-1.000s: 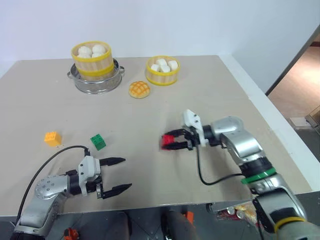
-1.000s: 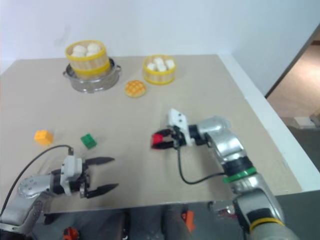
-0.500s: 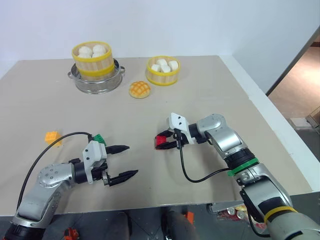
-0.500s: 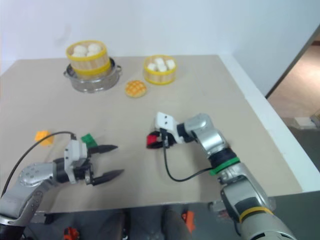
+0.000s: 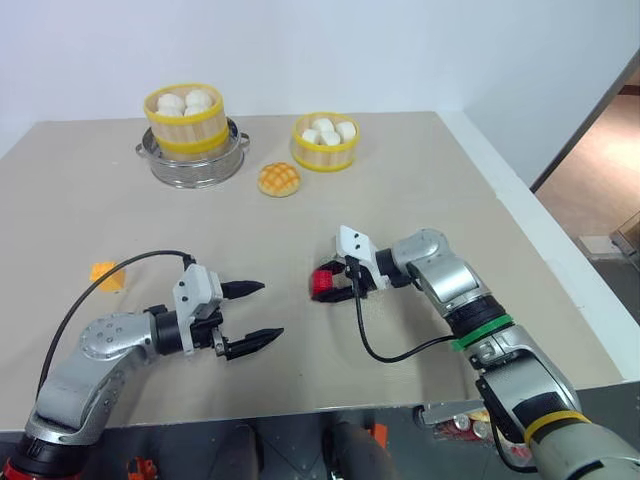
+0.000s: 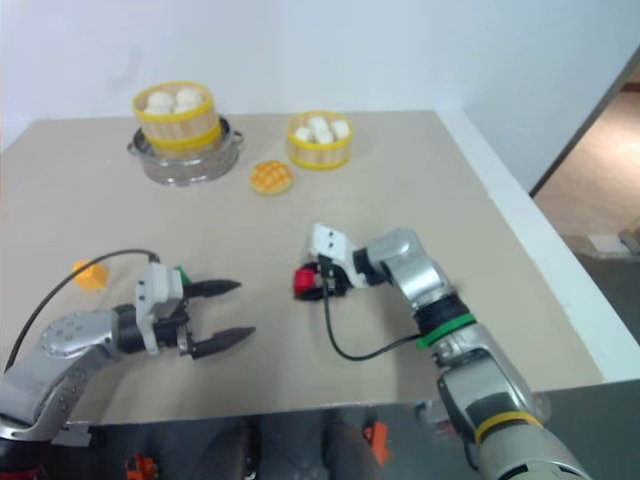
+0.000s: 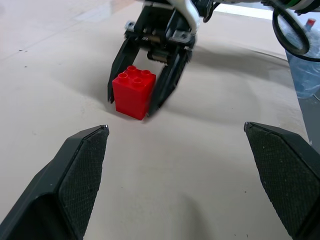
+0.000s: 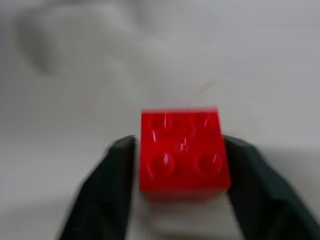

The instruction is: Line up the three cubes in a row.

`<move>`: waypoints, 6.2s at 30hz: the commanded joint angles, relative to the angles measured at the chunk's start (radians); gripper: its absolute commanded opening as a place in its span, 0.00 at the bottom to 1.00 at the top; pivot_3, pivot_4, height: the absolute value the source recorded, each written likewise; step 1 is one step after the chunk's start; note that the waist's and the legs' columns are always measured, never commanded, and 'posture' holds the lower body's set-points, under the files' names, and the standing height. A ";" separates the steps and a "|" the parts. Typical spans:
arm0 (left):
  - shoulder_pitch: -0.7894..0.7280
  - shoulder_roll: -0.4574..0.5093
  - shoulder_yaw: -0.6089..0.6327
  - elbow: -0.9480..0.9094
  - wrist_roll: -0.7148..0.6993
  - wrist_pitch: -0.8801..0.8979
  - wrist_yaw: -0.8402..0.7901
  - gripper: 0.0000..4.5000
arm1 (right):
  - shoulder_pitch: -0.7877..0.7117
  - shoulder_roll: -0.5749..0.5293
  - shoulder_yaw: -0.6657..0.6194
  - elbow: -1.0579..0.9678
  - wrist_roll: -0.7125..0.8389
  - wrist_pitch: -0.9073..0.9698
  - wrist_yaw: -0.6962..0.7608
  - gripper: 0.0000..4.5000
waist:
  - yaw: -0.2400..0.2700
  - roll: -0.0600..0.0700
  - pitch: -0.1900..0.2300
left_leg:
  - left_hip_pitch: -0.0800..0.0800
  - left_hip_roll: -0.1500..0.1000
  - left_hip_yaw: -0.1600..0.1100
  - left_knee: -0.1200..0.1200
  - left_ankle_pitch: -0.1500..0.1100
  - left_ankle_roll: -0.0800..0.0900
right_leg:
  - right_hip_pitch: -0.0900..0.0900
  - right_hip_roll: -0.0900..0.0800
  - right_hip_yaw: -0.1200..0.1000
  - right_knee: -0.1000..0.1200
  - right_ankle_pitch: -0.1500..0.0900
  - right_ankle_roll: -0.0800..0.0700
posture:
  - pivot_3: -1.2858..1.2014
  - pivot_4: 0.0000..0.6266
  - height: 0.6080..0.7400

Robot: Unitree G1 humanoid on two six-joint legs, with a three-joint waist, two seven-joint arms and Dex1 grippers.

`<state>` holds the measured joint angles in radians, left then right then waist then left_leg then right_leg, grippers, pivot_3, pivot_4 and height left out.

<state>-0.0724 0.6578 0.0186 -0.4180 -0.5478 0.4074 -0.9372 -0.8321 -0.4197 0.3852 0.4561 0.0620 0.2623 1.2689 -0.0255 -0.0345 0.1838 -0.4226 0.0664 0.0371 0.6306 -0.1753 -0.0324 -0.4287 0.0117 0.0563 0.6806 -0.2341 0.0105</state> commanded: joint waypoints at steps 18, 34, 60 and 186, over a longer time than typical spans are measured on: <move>0.029 -0.028 0.139 -0.001 -0.037 -0.034 0.092 1.00 | -0.022 -0.056 -0.121 -0.229 0.104 0.081 0.023 0.99 | -0.002 0.000 0.000 | -0.005 0.000 0.001 -0.003 0.000 0.000 | -0.007 0.000 0.000 0.000 0.000 0.002 | 0.52 0.24 1.00; 0.118 -0.337 0.325 -0.305 0.079 0.182 0.865 1.00 | 0.090 -0.158 -0.222 -0.485 0.284 0.153 0.067 0.99 | -0.003 -0.001 0.000 | -0.007 -0.001 -0.001 0.002 0.000 -0.001 | -0.007 0.001 0.001 0.000 0.004 0.007 | 0.52 0.24 1.00; 0.131 -0.419 0.192 -0.190 0.134 0.291 0.917 1.00 | 0.087 -0.168 -0.205 -0.389 0.238 0.025 0.090 0.99 | -0.019 -0.002 0.000 | -0.007 -0.003 0.000 0.004 0.000 -0.001 | -0.007 0.001 0.006 0.000 0.004 0.004 | 0.52 0.24 1.00; -0.055 -0.270 -0.086 -0.033 0.264 0.227 0.493 0.99 | 0.146 -0.174 -0.247 -0.430 0.299 0.038 0.022 1.00 | -0.020 -0.002 0.000 | -0.008 -0.003 0.000 0.003 0.000 -0.001 | -0.008 0.000 0.005 0.000 0.005 0.009 | 0.52 0.24 1.00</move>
<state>-0.1297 0.3803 -0.0735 -0.4018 -0.2833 0.6390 -0.4449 -0.6794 -0.5832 0.1499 0.0530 0.3576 0.3154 1.2872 -0.0450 -0.0366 0.1838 -0.4303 0.0635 0.0372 0.6332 -0.1757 -0.0331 -0.4368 0.0121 0.0617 0.6807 -0.2289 0.0198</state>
